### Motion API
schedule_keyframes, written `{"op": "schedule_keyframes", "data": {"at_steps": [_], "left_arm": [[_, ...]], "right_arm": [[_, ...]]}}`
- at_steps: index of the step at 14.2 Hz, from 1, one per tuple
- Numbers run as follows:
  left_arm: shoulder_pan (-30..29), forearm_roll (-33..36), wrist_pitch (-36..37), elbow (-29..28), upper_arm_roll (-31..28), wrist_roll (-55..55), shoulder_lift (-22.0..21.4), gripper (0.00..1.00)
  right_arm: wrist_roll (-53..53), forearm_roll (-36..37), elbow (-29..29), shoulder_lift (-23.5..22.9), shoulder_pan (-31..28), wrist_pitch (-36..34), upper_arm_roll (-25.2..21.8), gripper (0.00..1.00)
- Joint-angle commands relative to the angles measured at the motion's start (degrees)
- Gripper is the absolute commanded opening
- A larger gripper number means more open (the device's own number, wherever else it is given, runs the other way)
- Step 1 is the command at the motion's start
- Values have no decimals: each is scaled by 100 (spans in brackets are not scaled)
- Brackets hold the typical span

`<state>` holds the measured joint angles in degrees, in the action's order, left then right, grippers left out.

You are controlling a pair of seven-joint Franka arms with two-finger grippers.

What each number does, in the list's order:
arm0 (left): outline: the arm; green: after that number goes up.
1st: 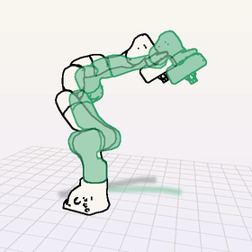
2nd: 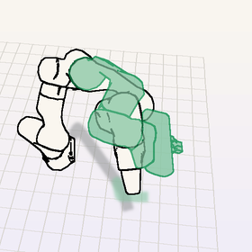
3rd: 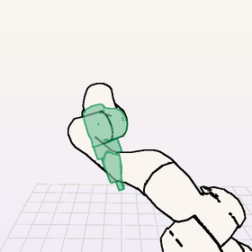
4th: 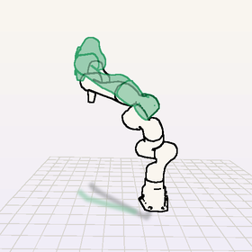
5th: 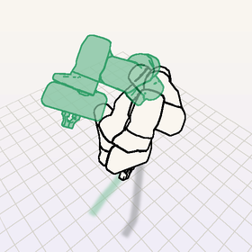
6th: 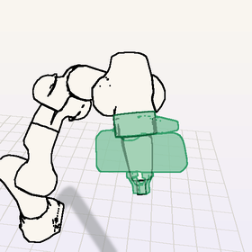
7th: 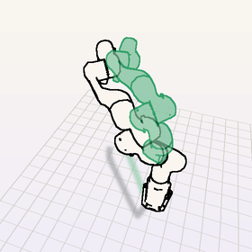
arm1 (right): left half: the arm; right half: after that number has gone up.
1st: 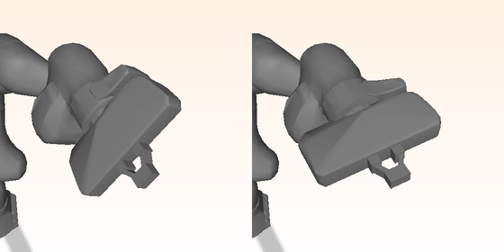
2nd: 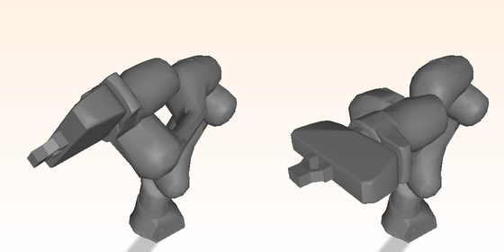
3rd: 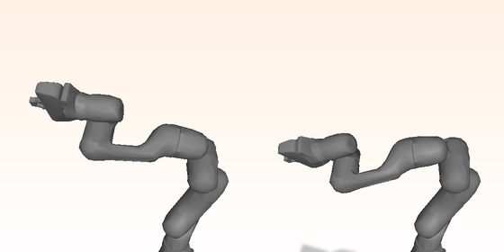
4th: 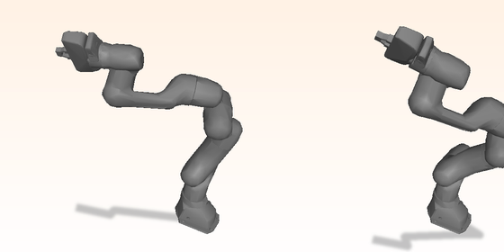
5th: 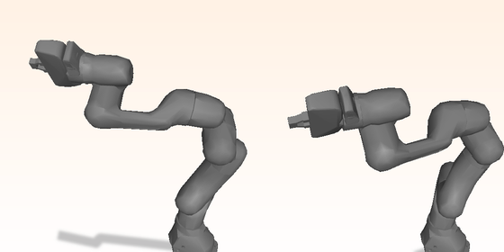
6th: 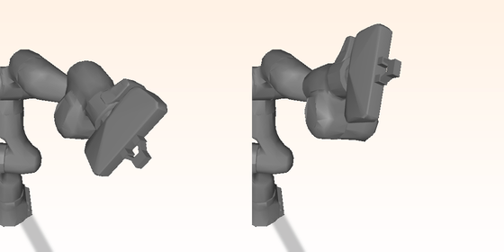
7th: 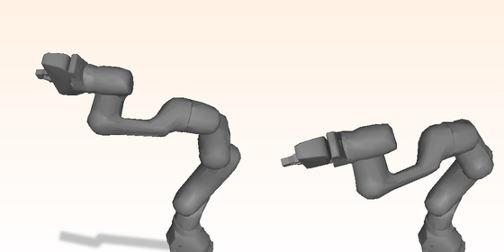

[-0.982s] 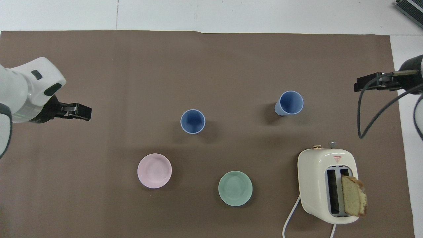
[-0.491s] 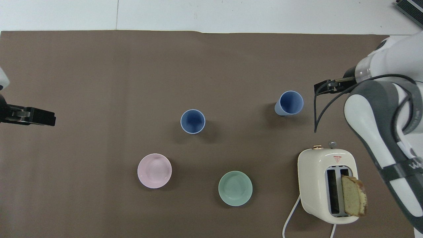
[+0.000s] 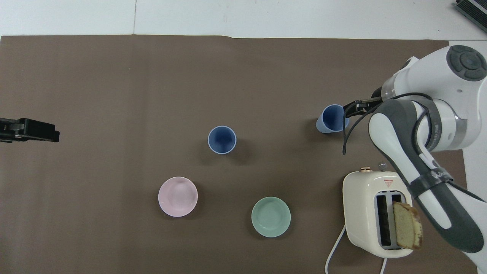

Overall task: Stack blue cups with both arms
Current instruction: 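Reach the right gripper to the other blue cup and grasp it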

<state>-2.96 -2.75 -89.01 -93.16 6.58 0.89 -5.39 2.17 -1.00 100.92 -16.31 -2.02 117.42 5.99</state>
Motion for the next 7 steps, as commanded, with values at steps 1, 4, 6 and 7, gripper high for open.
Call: {"op": "schedule_keyframes", "data": {"at_steps": [1, 4, 6, 7], "left_arm": [[-74, -94, 6, 219, 10, 79, 20, 100], [-74, -86, 33, 211, 19, 61, -15, 100], [-65, -77, 51, 202, 36, 61, -15, 100], [-47, -42, 68, 202, 45, 61, -24, 100]], "right_arm": [[-15, -59, 305, 66, 17, 298, 8, 100], [-24, -59, 340, -39, 105, 308, 8, 100], [-15, -59, 393, -66, 114, 316, 8, 100], [3, -59, 419, -92, 105, 360, 8, 100]]}}
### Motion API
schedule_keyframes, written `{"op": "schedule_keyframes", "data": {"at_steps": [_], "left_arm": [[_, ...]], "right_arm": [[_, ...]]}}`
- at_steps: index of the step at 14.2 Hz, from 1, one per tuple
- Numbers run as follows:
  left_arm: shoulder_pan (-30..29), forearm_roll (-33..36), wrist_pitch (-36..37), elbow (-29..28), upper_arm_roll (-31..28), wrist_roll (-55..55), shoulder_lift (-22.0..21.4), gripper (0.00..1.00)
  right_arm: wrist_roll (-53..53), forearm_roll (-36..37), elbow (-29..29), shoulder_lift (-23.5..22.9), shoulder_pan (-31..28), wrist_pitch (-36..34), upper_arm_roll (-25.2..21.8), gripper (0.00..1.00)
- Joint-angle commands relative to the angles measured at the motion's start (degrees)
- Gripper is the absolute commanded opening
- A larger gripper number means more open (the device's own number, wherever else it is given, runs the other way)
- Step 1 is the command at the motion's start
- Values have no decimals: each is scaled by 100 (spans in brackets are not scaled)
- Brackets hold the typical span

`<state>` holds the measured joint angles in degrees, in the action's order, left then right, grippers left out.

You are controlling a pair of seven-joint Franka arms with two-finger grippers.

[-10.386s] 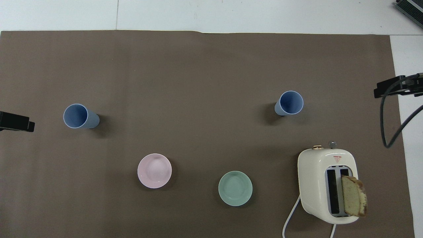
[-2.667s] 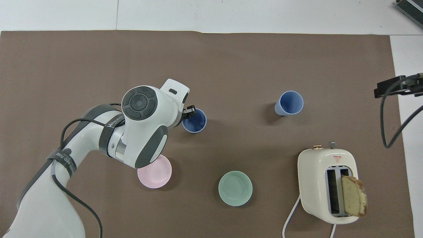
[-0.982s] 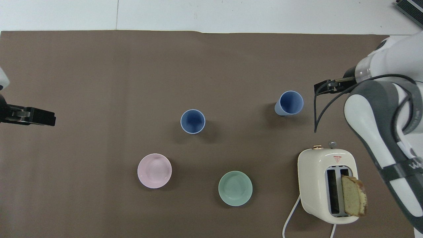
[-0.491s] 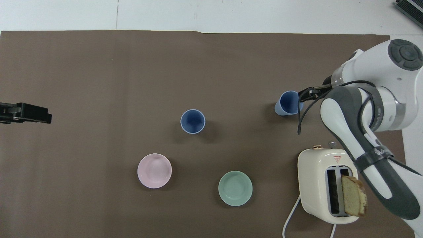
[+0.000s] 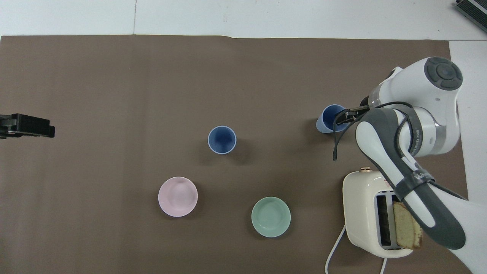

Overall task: Stack blue cups with both arms
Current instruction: 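Lift the blue cup with the right gripper toward the center cup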

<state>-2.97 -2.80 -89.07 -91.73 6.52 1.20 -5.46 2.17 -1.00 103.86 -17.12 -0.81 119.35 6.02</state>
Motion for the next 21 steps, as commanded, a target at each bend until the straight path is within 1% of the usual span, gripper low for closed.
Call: {"op": "schedule_keyframes", "data": {"at_steps": [1, 2, 3, 4, 5, 6, 11, 13, 14, 17, 19, 21], "left_arm": [[-54, -19, 109, 68, 51, 29, -17, 100], [-72, -19, 161, 76, 43, 29, -8, 100], [-81, -62, 353, 94, 8, 29, 27, 100], [-81, -63, 599, 164, -1, 29, 71, 100], [-81, -28, 662, 338, 16, 29, 115, 100], [-81, -27, 663, 384, 16, 29, 176, 100], [-46, -1, 610, 314, 51, -111, 97, 100], [-54, -1, 628, 314, 51, -112, 89, 100], [-46, -1, 636, 305, 51, -112, 89, 100], [-19, 95, 663, 305, 51, -138, 89, 100], [-19, 104, 663, 296, 60, -147, 62, 100], [-37, 96, 637, 270, 60, -147, 54, 100]], "right_arm": [[116, -50, 143, -63, -16, 229, 5, 100], [448, -50, 152, -81, -16, 316, 5, 84], [617, -50, 152, -90, -16, 352, 5, 53], [679, -50, 152, -98, -16, 361, 5, 29], [688, -50, 152, -99, -16, 370, 5, 10], [680, -50, 135, -116, -16, 370, 5, 0], [618, -50, -14, -169, 10, 344, 5, 0], [548, -67, -268, -169, 72, 143, 5, 0], [435, -67, -435, -160, 72, -85, 13, 0], [-599, -67, -1032, -134, 247, -744, 180, 0], [-1391, -50, -1498, -116, 344, -1218, 390, 0], [-1902, 11, -1842, -116, 388, -1676, 645, 0]]}}
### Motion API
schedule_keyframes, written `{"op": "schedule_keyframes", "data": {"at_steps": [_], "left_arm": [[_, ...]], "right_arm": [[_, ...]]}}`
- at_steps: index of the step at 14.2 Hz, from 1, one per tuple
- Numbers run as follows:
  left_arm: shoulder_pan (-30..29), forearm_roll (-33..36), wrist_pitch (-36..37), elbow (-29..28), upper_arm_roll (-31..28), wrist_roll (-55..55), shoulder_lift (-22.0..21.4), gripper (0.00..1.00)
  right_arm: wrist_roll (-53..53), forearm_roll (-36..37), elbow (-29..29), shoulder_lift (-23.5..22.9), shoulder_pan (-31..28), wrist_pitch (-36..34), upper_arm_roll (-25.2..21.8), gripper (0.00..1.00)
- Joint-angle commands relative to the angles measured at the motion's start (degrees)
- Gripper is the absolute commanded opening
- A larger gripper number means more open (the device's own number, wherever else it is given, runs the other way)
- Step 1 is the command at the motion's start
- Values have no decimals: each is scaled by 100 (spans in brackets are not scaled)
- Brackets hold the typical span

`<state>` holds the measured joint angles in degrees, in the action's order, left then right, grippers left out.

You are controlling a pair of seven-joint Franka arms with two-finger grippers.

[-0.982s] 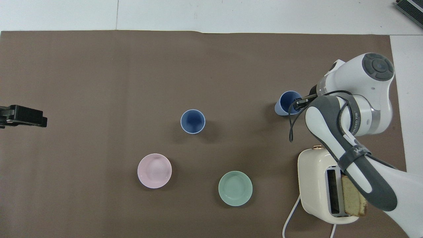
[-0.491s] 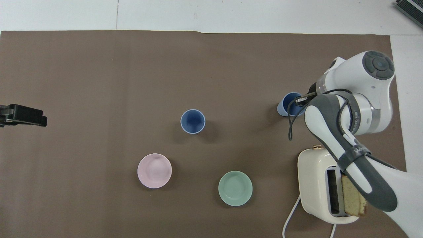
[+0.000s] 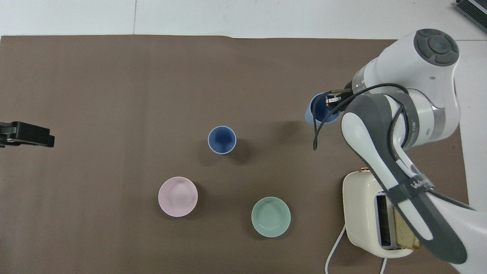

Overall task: Stack blue cups with both arms
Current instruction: 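Lift the blue cup with the right gripper toward the center cup, then lower the held blue cup into the center blue cup with the right gripper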

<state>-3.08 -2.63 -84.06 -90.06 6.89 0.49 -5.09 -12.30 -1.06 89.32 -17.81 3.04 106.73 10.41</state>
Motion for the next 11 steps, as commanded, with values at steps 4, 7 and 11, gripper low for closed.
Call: {"op": "schedule_keyframes", "data": {"at_steps": [4, 7, 11], "left_arm": [[-35, 78, 127, 93, 23, -75, 17, 100], [-35, 78, 127, 93, 23, -66, 17, 100], [-35, 78, 118, 93, 23, -66, 17, 100]], "right_arm": [[-1500, 27, -652, -91, 696, -478, 242, 0], [-1976, 10, -916, -179, 1083, -435, 242, 0], [-2338, -17, -1242, -311, 1514, -408, 251, 0]]}}
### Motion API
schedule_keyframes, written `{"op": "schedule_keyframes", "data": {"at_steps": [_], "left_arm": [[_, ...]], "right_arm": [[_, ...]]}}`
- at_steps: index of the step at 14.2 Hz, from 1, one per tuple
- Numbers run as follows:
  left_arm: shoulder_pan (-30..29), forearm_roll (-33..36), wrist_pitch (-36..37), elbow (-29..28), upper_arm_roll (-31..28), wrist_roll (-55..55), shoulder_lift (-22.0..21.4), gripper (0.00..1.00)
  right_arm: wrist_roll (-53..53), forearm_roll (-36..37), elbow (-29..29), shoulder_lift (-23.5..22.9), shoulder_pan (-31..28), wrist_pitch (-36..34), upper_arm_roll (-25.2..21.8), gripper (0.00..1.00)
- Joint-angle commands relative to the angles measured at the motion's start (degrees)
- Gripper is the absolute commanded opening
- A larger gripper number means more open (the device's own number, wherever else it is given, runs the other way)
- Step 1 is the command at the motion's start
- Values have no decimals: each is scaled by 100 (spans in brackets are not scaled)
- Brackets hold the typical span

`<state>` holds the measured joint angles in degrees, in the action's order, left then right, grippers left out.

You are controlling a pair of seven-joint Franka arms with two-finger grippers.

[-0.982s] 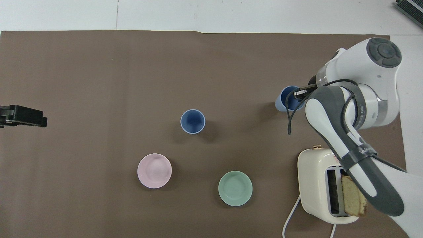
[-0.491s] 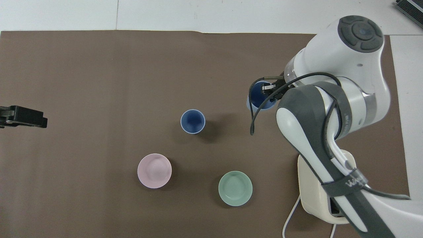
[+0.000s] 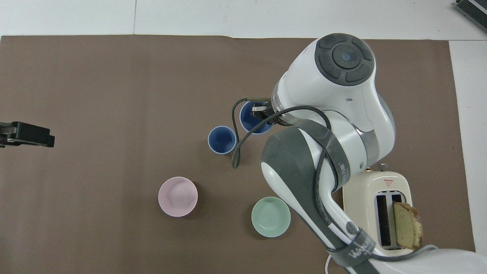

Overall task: Stack blue cups with both arms
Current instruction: 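Lower the held blue cup into the center blue cup with the right gripper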

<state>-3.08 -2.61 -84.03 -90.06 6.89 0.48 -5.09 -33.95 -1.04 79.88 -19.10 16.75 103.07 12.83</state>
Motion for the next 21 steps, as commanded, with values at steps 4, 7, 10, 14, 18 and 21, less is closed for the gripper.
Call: {"op": "schedule_keyframes", "data": {"at_steps": [4, 7, 10, 14, 18, 21], "left_arm": [[-35, 77, 115, 93, 23, -74, 17, 100], [-35, 77, 124, 85, 23, -74, 17, 100], [-44, 77, 124, 85, 23, -74, 17, 100], [-35, 77, 124, 85, 23, -74, 17, 100], [-35, 77, 124, 67, 23, -74, -1, 100], [-35, 77, 115, 32, 23, -74, -19, 100]], "right_arm": [[-533, -10, -341, -277, 494, 55, 9, 0], [-534, -10, -350, -375, 531, 204, 9, 0], [-534, -10, -342, -427, 522, 301, 9, 0], [-534, -19, -298, -551, 531, 451, 9, 0], [-472, -28, -210, -551, 513, 442, 9, 0], [-472, -28, -201, -586, 540, 451, 9, 0]]}}
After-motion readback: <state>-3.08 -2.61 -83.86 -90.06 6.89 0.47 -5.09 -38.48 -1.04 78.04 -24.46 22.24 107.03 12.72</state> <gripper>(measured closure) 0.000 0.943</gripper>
